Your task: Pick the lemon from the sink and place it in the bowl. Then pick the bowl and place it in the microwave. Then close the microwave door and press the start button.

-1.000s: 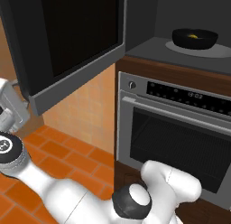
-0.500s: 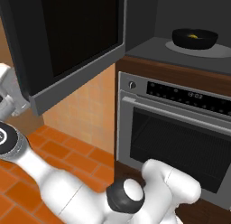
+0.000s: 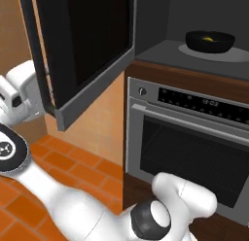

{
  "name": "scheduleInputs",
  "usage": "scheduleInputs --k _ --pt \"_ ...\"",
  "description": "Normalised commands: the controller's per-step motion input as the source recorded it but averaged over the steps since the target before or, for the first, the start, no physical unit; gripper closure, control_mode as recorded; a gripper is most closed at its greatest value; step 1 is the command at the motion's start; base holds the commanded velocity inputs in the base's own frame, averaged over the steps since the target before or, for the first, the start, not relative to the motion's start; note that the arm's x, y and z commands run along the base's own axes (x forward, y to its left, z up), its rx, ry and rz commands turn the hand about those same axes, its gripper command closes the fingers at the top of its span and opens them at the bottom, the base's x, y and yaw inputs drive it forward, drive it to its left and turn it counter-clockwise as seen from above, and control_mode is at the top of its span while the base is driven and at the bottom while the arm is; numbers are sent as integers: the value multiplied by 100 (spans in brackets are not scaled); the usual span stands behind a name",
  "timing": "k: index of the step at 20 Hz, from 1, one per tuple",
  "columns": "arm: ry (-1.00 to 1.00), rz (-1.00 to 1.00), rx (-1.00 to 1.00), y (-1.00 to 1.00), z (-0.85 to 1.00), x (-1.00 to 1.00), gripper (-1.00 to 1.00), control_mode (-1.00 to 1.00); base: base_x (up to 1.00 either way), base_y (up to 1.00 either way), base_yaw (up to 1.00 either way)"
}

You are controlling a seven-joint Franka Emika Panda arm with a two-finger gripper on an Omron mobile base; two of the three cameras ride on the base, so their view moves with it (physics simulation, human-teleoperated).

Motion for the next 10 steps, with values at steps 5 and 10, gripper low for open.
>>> scheduleInputs --k 5,10 --pt "-1 0 14 -82 16 -66 -100 -100 0 0 0" --pt "-5 0 12 -79 7 -37 -100 -100 0 0 0"
